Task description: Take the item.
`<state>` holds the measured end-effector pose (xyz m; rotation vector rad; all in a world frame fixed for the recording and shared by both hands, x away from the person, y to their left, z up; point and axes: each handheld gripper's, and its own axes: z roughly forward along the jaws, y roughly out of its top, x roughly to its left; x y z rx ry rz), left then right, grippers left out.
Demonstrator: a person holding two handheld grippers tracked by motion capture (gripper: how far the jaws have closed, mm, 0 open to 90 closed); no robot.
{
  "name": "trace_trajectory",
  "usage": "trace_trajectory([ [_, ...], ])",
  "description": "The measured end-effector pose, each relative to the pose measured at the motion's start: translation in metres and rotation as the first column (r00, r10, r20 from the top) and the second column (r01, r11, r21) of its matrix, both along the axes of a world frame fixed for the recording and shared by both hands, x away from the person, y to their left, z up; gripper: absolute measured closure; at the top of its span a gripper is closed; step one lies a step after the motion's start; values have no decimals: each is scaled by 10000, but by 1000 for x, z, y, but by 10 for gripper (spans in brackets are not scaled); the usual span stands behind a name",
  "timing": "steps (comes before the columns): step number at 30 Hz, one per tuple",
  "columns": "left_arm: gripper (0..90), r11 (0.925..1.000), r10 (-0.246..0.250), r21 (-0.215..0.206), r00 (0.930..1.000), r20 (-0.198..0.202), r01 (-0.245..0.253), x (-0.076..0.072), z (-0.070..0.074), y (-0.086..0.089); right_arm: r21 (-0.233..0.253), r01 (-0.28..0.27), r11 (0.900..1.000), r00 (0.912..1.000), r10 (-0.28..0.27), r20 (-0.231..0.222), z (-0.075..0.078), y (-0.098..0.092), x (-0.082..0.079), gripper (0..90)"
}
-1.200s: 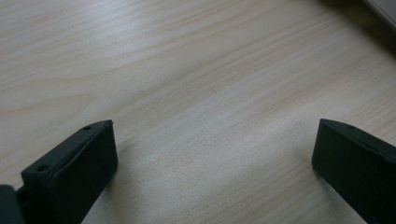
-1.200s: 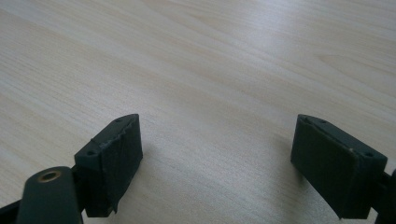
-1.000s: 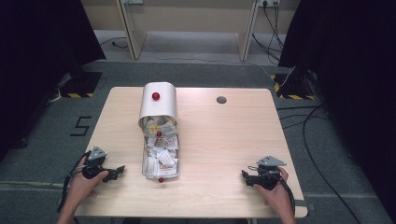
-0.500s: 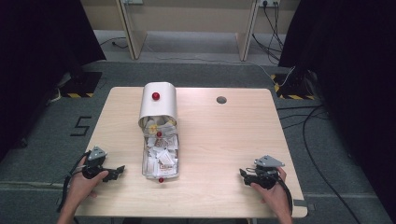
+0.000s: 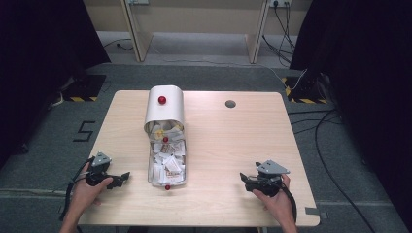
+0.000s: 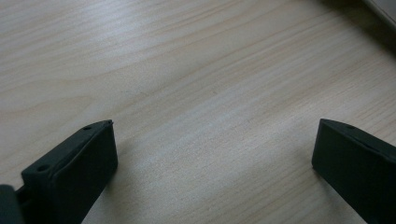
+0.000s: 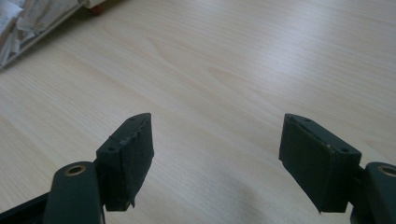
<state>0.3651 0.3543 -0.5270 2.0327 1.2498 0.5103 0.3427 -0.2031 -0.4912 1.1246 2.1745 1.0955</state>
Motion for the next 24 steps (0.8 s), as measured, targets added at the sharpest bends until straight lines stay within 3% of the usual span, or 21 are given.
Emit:
trace_trajectory([
  [15, 0, 10000, 4, 8, 10000, -8, -4, 0, 0, 0, 204, -822, 9964, 9953, 810, 525, 23, 37, 5, 281],
  [24, 0, 10000, 2, 4, 10000, -18, -2, 0, 0, 0, 141, -1644, 9863, 9841, 1631, 700, 32, 72, 10, 286],
])
